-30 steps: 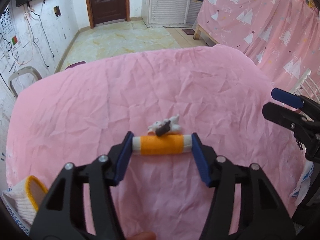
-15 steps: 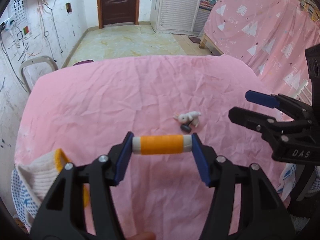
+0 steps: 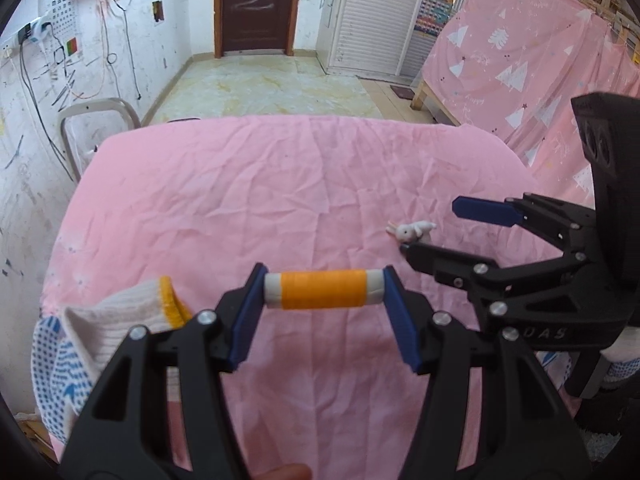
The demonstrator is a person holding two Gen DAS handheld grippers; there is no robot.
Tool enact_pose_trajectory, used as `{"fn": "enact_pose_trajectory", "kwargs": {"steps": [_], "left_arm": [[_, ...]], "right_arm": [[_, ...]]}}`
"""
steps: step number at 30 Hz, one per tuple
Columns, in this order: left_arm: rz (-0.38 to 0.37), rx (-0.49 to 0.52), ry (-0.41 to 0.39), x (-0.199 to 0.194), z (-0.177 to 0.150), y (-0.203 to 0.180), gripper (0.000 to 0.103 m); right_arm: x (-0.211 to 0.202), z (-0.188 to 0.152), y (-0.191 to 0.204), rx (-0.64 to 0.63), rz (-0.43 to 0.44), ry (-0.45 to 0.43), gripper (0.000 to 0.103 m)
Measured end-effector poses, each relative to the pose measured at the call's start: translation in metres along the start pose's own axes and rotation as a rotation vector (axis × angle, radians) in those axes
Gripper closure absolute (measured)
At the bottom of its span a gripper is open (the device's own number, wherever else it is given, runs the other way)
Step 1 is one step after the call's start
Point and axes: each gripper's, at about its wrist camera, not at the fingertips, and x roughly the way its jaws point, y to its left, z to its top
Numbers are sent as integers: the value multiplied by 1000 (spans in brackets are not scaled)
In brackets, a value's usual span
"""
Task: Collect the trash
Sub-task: 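Grasp the orange-white cylinder with the left tool while the right tool grasps the white rabbit, then carry the cylinder and rabbit to the orange bin and open both tools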
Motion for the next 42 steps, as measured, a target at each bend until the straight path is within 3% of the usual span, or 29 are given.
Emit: {"fn": "enact_pose_trajectory", "kwargs": {"steps": [2, 9, 16, 28, 42], "left_arm": [[-2, -8, 0, -1, 0, 3, 47], [-5, -21, 6, 1, -1, 7, 47], [0, -13, 4, 0, -1, 1, 47], [14, 37, -17, -9, 4, -33, 47], [-18, 170, -47, -12, 14, -124, 47]], "right_arm": [[4, 0, 2, -7, -1, 9, 44], [17, -1, 5, -26, -6, 30, 78], [11, 0, -3, 4, 0, 4, 79], [-35, -15, -21, 32, -54, -97, 79], [-111, -61, -82, 149, -150, -224, 79]]}}
